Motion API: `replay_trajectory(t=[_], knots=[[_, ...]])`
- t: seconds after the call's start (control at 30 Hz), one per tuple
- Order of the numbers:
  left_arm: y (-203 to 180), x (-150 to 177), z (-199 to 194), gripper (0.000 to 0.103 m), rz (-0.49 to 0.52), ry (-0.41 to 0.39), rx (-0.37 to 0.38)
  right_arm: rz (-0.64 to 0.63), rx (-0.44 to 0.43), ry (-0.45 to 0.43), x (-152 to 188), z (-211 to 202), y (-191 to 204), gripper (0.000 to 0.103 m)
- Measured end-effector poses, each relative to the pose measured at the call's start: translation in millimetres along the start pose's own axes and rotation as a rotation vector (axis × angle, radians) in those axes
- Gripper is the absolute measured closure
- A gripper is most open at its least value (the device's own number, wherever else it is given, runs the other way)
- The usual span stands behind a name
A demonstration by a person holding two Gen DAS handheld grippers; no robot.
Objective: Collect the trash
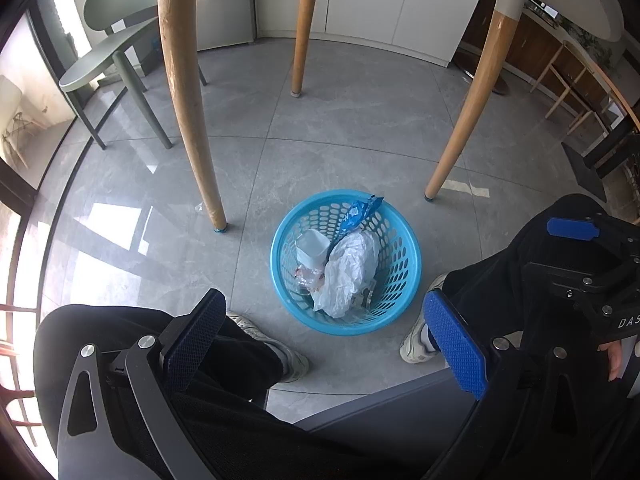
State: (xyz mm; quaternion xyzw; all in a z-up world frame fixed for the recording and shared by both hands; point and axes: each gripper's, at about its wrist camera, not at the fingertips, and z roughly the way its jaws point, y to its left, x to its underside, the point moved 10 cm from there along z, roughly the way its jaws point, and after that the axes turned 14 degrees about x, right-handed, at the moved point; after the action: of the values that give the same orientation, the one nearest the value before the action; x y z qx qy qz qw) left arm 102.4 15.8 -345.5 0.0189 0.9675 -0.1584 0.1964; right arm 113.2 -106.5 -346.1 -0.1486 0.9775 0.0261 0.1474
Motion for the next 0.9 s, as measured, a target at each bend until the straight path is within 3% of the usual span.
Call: replay_trajectory(t=[0.9], knots=[[-0.3,3.3,1.6,0.006,0.003,0.008,-0.012,0.0,-0.001,-0.005,-0.7,-0.8,0.3,0.009]])
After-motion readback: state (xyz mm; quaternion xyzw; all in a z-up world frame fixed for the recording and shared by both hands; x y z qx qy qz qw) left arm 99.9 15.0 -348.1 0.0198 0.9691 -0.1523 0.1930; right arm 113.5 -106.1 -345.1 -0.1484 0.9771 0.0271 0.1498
